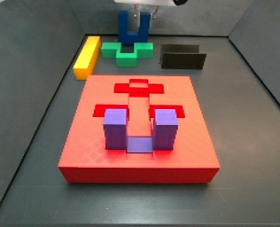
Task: Pick up the blue object. Move up. Move to above the board. Insert the blue object.
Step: Pick up the blue object, then move up.
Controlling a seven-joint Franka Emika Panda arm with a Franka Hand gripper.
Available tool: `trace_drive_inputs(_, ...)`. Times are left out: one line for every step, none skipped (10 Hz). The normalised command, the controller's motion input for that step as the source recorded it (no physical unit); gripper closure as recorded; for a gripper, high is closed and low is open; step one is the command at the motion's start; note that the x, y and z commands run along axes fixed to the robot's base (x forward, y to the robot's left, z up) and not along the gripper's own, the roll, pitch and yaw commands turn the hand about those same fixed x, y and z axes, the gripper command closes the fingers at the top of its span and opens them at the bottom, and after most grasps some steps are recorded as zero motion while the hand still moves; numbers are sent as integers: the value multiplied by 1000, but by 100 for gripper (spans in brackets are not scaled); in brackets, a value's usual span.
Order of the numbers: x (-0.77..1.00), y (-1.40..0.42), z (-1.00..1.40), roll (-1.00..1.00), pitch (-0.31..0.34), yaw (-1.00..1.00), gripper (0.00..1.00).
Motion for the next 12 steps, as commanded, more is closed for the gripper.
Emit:
trace_drive_inputs(0, 0, 0, 0, 0, 0, 100)
trace_drive_inputs(0, 0, 0, 0, 0, 0, 100)
trace_drive_inputs(0, 0, 0, 0, 0, 0, 100)
trace_drive_inputs(0, 0, 0, 0, 0, 0, 100)
trace_drive_inputs(0, 0, 0, 0, 0, 0, 100)
trace_drive_inputs(0, 0, 0, 0, 0, 0, 100)
trace_drive_inputs(0, 0, 0, 0, 0, 0, 100)
trace_drive_inputs(0, 0, 0, 0, 0, 0, 100)
trace_drive_inputs(0, 0, 0, 0, 0, 0, 100)
trace_drive_inputs(0, 0, 833, 0, 0, 0, 100)
trace_drive_inputs(33, -37, 846, -1, -8, 37, 100)
trace_drive_inputs(-7, -47, 578, -5, 22, 46, 100)
